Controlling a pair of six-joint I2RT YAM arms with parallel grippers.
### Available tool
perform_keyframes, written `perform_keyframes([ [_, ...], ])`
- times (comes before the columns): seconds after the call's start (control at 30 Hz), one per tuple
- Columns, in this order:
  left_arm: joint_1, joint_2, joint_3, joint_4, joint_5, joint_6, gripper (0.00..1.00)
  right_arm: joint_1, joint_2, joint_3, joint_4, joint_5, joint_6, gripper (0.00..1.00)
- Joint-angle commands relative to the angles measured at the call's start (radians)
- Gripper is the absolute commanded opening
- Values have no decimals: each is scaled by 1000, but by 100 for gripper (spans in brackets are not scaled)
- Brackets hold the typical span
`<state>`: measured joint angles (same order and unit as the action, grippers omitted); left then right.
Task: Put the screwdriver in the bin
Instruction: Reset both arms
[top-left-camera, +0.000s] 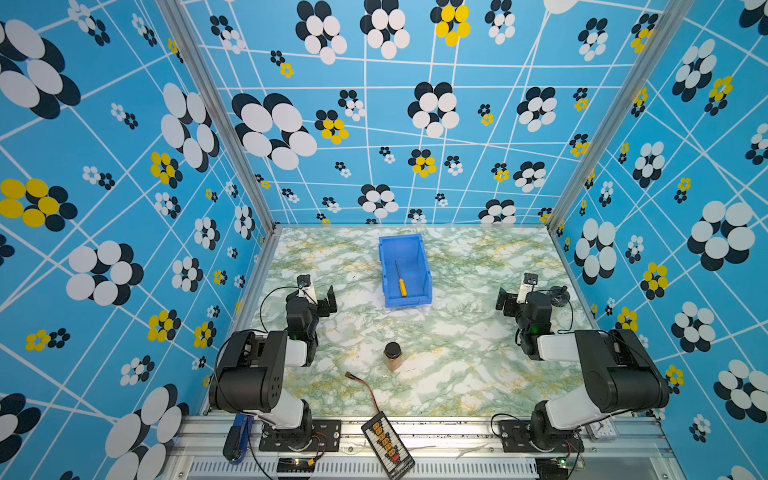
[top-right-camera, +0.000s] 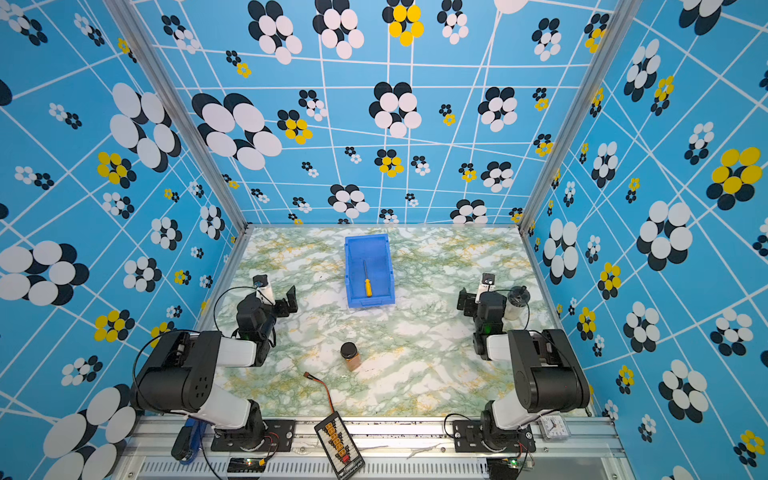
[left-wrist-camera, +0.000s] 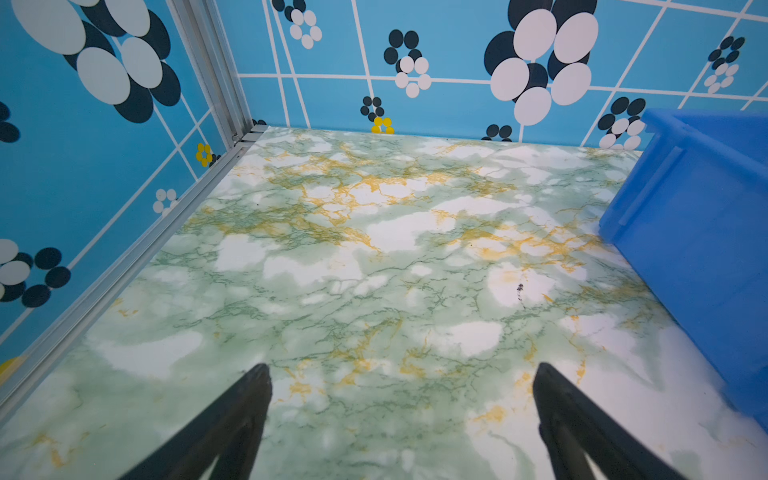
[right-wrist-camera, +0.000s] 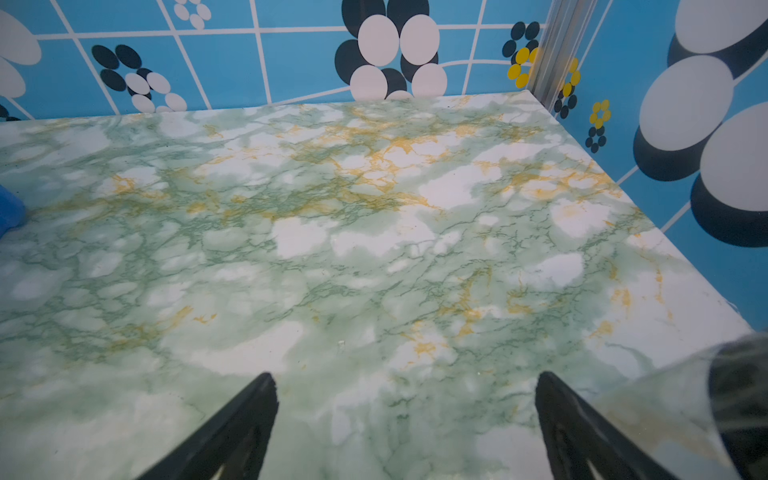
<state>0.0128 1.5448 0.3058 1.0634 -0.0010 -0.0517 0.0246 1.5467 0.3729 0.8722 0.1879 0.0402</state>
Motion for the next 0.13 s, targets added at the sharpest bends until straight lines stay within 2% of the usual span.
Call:
perform_keyframes([
  [0.0, 1, 10, -11, 27, -4, 5, 99, -5, -3, 17, 16, -11, -5, 99],
  [0.1, 1, 11, -11, 29, -5, 6, 99, -5, -4, 18, 17, -12, -4, 99],
])
